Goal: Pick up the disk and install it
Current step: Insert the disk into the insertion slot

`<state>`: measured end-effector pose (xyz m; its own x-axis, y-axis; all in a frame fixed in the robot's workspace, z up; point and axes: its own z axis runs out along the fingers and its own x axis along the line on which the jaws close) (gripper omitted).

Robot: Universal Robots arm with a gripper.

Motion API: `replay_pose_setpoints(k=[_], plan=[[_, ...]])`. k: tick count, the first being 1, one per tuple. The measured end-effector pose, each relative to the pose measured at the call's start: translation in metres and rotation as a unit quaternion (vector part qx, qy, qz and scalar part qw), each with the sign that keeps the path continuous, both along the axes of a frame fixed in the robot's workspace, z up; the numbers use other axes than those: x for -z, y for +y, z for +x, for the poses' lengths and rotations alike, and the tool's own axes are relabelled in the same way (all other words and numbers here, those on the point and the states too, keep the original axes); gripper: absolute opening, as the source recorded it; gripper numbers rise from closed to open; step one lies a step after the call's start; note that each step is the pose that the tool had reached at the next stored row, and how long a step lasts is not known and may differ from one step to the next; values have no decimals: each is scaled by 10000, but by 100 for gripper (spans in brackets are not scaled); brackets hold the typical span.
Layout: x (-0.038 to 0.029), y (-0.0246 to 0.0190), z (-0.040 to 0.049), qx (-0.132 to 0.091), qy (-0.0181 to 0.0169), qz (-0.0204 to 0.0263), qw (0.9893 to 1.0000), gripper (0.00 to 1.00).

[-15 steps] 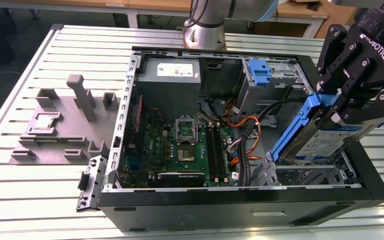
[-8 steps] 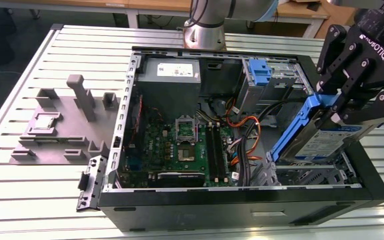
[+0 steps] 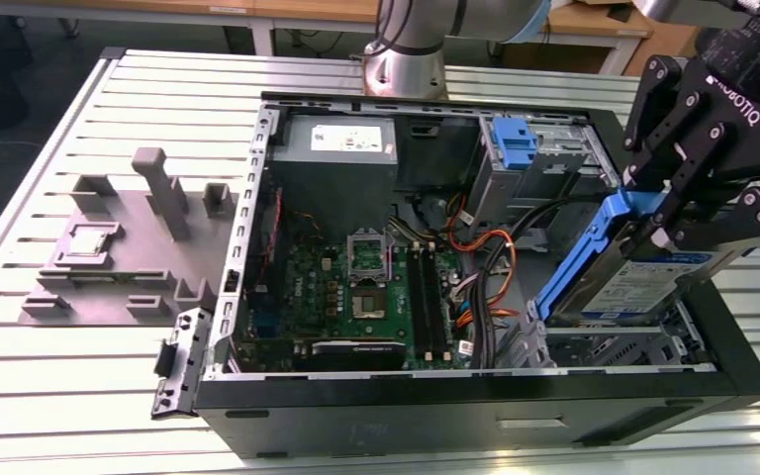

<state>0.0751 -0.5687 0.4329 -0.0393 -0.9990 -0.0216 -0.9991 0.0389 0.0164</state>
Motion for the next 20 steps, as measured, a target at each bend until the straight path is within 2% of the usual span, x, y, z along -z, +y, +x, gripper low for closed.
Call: replay_pose_setpoints(k=[8, 15, 20], plan=[[16, -2, 0, 2, 1, 3, 10000, 36], [-22, -2, 0, 2, 10, 3, 10000, 36], [-20, -2, -4, 1, 15, -2, 10000, 36]])
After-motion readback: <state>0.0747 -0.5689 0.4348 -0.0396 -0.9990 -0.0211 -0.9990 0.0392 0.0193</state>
